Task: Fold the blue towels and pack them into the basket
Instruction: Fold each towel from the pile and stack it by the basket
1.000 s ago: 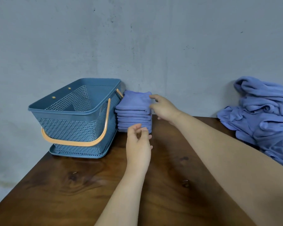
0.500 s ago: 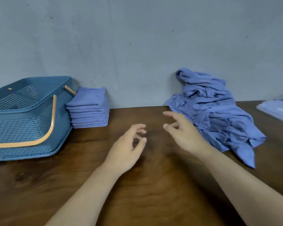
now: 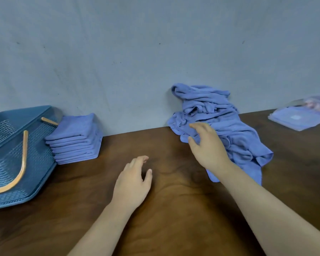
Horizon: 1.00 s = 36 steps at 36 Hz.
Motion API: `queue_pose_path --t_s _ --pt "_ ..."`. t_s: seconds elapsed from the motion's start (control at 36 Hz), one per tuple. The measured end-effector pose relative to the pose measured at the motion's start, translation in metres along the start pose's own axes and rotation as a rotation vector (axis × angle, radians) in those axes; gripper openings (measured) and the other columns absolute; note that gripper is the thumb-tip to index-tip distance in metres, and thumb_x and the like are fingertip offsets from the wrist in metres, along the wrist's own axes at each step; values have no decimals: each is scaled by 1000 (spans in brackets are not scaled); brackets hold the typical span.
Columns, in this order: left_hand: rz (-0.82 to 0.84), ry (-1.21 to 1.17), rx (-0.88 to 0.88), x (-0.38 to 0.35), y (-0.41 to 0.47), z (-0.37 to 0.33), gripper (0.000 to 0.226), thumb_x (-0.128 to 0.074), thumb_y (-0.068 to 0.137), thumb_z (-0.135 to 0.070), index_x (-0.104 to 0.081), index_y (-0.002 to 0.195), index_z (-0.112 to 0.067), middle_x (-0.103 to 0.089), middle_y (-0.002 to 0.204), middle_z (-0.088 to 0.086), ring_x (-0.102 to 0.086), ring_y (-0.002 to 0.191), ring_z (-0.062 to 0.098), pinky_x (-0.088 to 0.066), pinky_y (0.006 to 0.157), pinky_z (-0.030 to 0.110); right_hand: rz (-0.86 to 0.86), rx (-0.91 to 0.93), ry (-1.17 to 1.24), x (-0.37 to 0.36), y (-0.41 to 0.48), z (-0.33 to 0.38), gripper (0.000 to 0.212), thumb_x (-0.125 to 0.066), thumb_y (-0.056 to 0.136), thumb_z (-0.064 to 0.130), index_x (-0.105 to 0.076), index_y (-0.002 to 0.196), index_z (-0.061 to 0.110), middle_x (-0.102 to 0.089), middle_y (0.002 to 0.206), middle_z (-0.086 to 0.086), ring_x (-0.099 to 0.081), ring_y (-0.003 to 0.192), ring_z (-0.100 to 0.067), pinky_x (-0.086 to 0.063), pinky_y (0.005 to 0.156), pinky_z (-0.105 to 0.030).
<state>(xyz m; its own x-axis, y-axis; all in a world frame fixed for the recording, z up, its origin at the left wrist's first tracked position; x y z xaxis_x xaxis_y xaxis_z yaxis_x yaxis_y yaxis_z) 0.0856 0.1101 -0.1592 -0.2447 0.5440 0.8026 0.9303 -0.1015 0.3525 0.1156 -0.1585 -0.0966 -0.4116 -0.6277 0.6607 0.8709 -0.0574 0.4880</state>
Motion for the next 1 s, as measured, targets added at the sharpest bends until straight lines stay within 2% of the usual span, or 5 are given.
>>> queue_pose_path --t_s 0.39,0.53,0.64,0.75,1.0 --pt "3 -138 65 -2 7 30 39 -58 103 -39 -49 140 -47 -52 125 -38 -52 124 -4 -48 107 34 29 -35 -467 5 188 -1 62 -61 101 34 -38 154 10 -49 151 -15 -46 136 -42 -47 98 -55" --pt "-22 -214 80 0 9 37 35 -58 103 -39 -49 135 -50 -53 125 -38 -53 124 -9 -50 100 24 35 -113 -493 -4 207 -6 37 -57 102 14 -51 139 16 -66 103 -15 -56 89 -35 -40 79 -44" --pt "-38 -242 79 2 9 36 36 -58 103 -40 -48 135 -52 -55 126 -34 -52 124 -11 -49 98 19 42 -108 -391 -9 206 18 33 -52 105 7 -64 136 14 -71 111 -20 -61 89 -35 -44 72 -41" --pt "-77 -261 104 8 9 38 38 -59 103 -40 -46 136 -54 -56 131 -31 -51 125 -12 -44 94 10 -71 128 -201 -9 186 72 37 -43 105 7 -71 129 14 -74 116 -14 -65 99 -34 -50 81 -42" --pt "-345 -509 232 41 6 61 35 -53 107 -30 -51 141 -37 -58 136 -20 -55 126 -6 -42 100 18 269 399 20 -60 79 135 49 -55 100 -2 -60 146 13 -60 146 -6 -57 129 -21 -39 108 -22"
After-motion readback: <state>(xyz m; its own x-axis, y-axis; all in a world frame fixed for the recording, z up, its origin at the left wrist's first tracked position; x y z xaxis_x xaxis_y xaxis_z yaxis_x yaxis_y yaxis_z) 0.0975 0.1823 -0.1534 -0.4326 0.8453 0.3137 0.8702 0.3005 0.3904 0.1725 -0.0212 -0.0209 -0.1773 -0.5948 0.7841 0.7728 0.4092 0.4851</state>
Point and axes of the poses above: each hand's wrist, its own y-axis towards the middle knuckle, its own x-axis out of the back of the hand, z = x × y, the point moved 6 cm from there along y, towards the middle knuckle
